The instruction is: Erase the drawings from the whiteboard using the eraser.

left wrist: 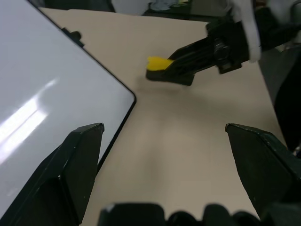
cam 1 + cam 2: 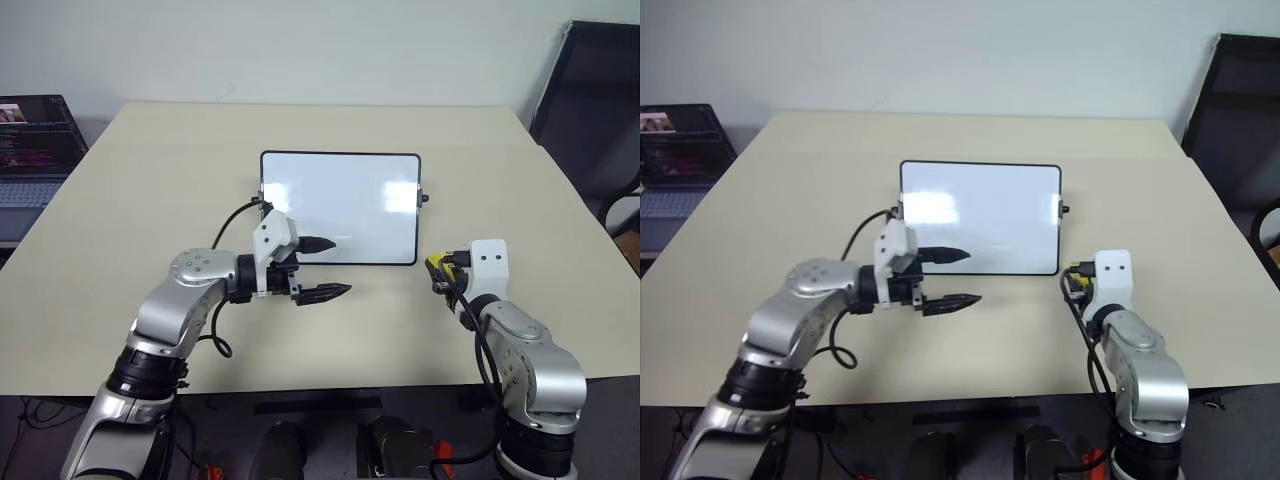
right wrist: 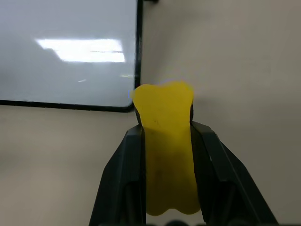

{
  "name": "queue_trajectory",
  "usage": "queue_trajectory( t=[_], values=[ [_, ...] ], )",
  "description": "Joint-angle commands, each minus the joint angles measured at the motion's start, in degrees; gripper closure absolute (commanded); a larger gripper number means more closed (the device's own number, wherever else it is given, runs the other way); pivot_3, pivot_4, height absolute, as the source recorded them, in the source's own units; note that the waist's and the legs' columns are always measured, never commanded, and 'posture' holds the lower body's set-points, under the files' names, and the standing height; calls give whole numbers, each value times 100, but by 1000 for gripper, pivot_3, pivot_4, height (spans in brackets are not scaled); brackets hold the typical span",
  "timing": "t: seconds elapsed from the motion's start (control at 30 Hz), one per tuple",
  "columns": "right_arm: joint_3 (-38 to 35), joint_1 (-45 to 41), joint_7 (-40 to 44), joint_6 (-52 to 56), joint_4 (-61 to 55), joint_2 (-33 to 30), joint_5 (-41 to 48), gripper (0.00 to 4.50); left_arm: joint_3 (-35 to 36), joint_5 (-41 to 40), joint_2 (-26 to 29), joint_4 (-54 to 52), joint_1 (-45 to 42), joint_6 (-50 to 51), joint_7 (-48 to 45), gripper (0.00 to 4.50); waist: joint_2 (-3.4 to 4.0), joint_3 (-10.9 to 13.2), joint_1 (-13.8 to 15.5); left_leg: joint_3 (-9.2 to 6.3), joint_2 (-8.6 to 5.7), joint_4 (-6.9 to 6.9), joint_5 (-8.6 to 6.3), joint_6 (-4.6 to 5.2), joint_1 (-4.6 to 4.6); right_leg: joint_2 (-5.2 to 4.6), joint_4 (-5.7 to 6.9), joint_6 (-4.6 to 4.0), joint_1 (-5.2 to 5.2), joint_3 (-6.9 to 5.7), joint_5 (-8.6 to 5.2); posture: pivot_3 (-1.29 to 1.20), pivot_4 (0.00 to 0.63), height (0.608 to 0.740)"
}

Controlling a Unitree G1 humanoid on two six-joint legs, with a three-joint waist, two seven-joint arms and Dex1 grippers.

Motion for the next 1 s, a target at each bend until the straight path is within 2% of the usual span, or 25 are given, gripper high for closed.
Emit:
queue_trajectory(
  t=[0.03, 0.23, 0.57, 0.77, 0.9, 1.0],
  values=[
    [-184, -172, -132, -170, 154, -68, 94, 3533, -287, 132, -157, 348, -416, -334, -457, 0, 0, 0, -1, -1, -2, -1, 0, 0, -1, 0, 0, 1, 0, -1, -1, 0, 150, 740],
    [-439, -455, -290, -498, 697, -131, 164, 3533, -544, 421, -381, 933, -796, -831, -834, 0, 1, 0, -19, -1, -13, -3, 0, 0, -2, 8, 1, 0, -4, 0, -2, 0, 150, 740],
    [-470, -733, -551, -1037, 1416, -146, 287, 3533, -628, 586, -585, 1044, -810, -1029, -984, 0, 2, 1, -11, -2, -4, -3, -1, 0, -5, 9, 1, 0, -5, 2, -2, 0, 150, 740],
    [-466, -721, -587, -1284, 1765, -272, 327, 1597, -624, 635, -627, 999, -763, -1003, -989, 0, 2, 1, -13, -2, -4, -3, -1, 0, -5, 10, 2, 0, -5, 1, -1, 0, 150, 740],
    [-513, -745, -582, -1348, 1674, -249, 442, 99, -491, 606, -544, 978, -662, -919, -901, 0, 2, 1, -13, -2, -3, -3, -1, 0, -5, 10, 2, 0, -5, 2, -1, 0, 150, 740],
    [-577, -799, -580, -1404, 1308, -211, 614, 35, -294, 541, -441, 855, -506, -761, -701, 0, 3, 2, -21, -2, -1, -3, -1, 0, -5, 10, 2, 0, -5, 3, -2, 0, 150, 740]
  ],
)
